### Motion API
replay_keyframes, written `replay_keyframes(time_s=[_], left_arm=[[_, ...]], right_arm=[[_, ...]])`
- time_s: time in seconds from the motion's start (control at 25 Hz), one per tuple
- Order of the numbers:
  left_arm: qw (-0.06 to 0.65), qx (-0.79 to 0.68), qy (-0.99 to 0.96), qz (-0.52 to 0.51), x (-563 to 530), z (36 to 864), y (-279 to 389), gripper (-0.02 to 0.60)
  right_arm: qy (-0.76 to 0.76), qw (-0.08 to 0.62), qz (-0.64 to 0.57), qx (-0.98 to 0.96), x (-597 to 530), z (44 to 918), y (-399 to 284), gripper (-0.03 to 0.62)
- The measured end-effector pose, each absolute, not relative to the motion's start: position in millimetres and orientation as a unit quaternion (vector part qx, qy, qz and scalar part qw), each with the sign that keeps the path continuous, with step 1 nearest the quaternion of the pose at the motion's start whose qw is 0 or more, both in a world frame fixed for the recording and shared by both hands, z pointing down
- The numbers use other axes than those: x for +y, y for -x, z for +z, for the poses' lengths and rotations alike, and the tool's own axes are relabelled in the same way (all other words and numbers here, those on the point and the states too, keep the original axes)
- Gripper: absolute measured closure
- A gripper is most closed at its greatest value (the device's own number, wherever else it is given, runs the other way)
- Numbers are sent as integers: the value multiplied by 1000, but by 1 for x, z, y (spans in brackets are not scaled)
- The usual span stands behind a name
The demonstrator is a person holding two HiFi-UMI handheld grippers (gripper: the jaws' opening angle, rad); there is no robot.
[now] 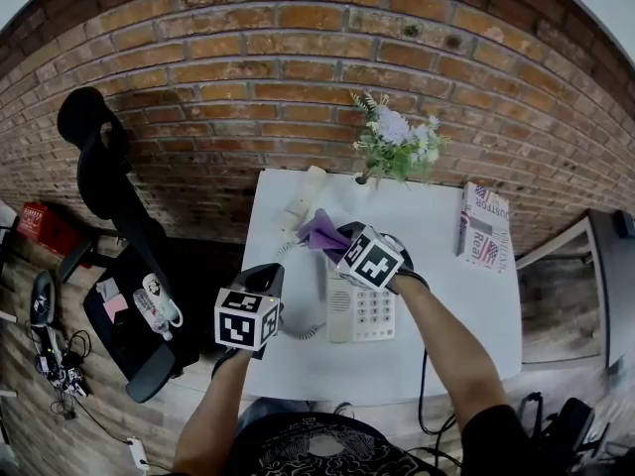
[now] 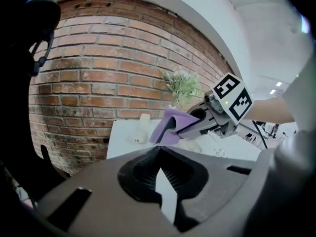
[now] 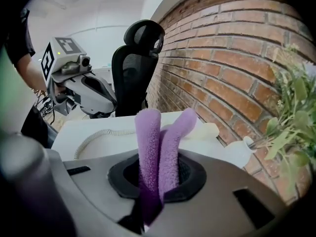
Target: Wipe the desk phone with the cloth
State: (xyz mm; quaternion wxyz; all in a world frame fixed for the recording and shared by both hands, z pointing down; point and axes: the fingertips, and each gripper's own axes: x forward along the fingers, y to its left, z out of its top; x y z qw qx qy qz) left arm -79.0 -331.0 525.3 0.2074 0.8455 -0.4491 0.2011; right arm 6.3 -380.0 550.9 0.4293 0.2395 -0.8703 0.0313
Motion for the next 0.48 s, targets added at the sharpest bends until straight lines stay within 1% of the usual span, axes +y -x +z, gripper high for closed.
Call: replay_keyframes(time_s=[0.48], left_arm=[[206,-426,-856,208,-336,531,50,575]], right_arm=[[-252,423,70,-868,-381,557,-40,549]])
